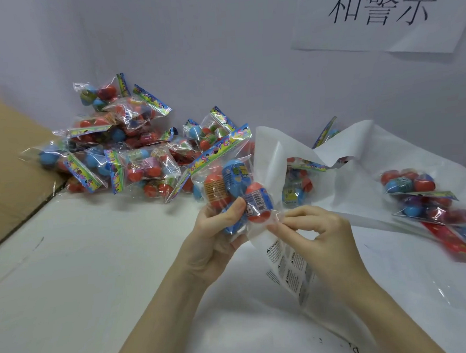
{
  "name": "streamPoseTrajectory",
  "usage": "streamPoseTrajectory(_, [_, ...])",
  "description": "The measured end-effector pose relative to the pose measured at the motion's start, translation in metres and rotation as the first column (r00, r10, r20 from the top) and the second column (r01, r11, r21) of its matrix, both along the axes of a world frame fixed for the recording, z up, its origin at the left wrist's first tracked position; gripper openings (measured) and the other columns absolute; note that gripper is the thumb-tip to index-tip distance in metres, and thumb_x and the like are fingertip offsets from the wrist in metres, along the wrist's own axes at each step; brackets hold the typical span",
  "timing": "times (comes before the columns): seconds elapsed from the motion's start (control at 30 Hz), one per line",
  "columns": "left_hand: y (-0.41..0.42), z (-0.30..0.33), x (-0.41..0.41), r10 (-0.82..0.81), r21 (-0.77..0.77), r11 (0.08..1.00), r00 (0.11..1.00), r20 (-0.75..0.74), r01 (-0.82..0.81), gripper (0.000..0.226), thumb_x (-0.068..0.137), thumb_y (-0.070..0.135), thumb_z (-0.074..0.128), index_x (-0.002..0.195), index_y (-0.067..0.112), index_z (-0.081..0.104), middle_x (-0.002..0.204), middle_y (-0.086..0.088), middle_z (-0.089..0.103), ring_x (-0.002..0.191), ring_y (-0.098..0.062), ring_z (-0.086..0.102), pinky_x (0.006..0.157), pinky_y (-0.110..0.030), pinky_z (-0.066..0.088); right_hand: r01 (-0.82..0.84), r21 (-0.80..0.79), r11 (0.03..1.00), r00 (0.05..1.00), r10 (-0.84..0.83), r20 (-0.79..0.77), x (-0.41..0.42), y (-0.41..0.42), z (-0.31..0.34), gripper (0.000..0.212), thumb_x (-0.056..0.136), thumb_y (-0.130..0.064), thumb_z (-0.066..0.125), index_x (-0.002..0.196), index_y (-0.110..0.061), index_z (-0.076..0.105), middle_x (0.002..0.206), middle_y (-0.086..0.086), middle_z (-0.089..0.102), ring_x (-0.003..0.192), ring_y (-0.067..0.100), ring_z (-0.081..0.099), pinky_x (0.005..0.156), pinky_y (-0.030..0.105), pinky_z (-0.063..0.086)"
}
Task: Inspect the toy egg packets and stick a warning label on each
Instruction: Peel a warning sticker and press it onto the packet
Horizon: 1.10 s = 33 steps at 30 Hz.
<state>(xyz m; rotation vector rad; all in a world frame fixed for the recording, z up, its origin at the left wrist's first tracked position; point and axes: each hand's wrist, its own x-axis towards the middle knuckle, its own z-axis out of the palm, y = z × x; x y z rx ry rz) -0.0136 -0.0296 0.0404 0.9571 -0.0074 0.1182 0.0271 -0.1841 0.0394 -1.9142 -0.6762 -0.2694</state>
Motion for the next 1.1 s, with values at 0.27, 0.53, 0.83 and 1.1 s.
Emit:
streamPoseTrajectory(0.27, [-0.002, 0.002, 0.002, 0.008, -0.005, 1.000, 1.000, 0.000, -0.008, 0.023, 0.071, 0.015, 0.055, 0.075, 0.019, 0.078, 0.077, -0.002, 0.074, 0.071, -0.015, 0.071, 0.059, -0.025, 0.056, -0.081, 0.066, 0.995, 0.979, 0.092, -0.179, 0.003, -0.003, 0.007, 0.030, 0.073, -0.017, 0.073, 0.061, -0.044, 0.070, 0.073, -0.018, 0.068, 0.068, 0.000, 0.057, 0.063, 0.007, 0.036])
streamPoseTrajectory(0.53, [-0.002, 0.002, 0.001, 0.078, 0.021, 0.997, 0.997, -0.020, -0.077, 0.025, 0.066, 0.013, 0.060, 0.091, 0.013, 0.066, 0.078, -0.002, 0.074, 0.070, -0.014, 0.070, 0.058, -0.023, 0.055, 0.028, 0.013, 1.000, 0.996, -0.026, -0.085, 0.002, -0.006, 0.007, 0.024, 0.076, -0.013, 0.071, 0.061, -0.030, 0.066, 0.064, -0.015, 0.066, 0.061, -0.004, 0.055, 0.060, 0.006, 0.037])
streamPoseTrajectory(0.83, [0.001, 0.002, 0.005, 0.445, 0.290, 0.851, 0.895, 0.044, -0.437, 0.035, 0.057, 0.013, 0.075, 0.091, 0.011, 0.066, 0.075, 0.010, 0.074, 0.071, -0.001, 0.068, 0.064, -0.013, 0.050, 0.340, 0.539, 0.771, 0.932, -0.198, -0.305, 0.021, -0.020, 0.014, 0.024, 0.079, -0.003, 0.064, 0.078, -0.028, 0.066, 0.069, -0.017, 0.066, 0.063, -0.003, 0.057, 0.060, 0.009, 0.043])
streamPoseTrajectory(1.1, [-0.001, 0.007, 0.000, 0.320, 0.387, 0.870, 0.947, 0.032, -0.307, 0.040, 0.057, 0.025, 0.085, 0.091, 0.019, 0.064, 0.072, 0.003, 0.072, 0.060, -0.011, 0.066, 0.047, -0.021, 0.051, 0.065, 0.465, 0.883, 0.997, -0.071, -0.004, 0.006, -0.019, 0.018, 0.031, 0.065, -0.002, 0.048, 0.085, -0.024, 0.057, 0.064, -0.009, 0.067, 0.068, 0.010, 0.061, 0.067, 0.017, 0.041])
